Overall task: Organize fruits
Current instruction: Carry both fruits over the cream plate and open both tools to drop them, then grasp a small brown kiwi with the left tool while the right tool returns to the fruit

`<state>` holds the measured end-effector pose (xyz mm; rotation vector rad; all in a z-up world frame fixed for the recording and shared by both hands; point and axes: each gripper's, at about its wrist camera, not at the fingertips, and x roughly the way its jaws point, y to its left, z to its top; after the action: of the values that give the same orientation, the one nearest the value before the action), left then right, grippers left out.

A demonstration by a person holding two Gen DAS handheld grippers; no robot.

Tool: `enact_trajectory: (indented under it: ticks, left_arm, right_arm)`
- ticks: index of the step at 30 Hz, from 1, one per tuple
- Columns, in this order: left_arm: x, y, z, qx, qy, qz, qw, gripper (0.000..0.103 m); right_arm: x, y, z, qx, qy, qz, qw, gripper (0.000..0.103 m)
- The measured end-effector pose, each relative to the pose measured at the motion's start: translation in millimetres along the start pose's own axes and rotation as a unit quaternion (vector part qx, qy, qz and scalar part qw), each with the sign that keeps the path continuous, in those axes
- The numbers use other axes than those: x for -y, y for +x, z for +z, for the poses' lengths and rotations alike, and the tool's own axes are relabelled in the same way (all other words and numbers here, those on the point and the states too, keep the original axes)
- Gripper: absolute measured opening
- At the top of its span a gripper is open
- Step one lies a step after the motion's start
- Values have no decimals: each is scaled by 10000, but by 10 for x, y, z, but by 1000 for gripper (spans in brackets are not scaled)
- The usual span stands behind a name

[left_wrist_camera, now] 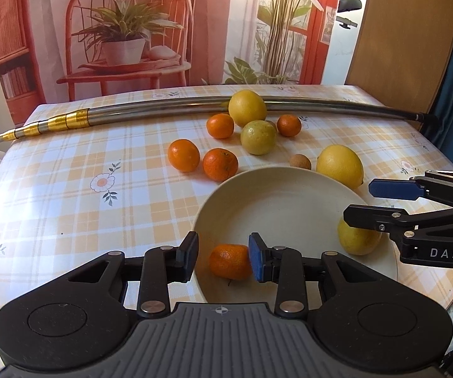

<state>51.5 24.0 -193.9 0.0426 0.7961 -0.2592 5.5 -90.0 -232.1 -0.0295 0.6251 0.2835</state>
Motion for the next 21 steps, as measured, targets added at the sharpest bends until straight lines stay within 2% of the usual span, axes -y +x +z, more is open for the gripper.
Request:
enact_trajectory:
  ticks: [7,15,21]
  left_arm:
    - [-172,-115,276,247,-189,-6,9995,37]
    - [-346,-166,638,454,-417,-57,9981,37]
    - [-337,23,851,209,-799,-549,9951,37]
  right_arm:
    - [182,-86,231,304,47,-160,9994,52]
    - [578,-118,538,660,300,-498,9961,51]
    - [772,-55,665,785,351,-687,9939,51]
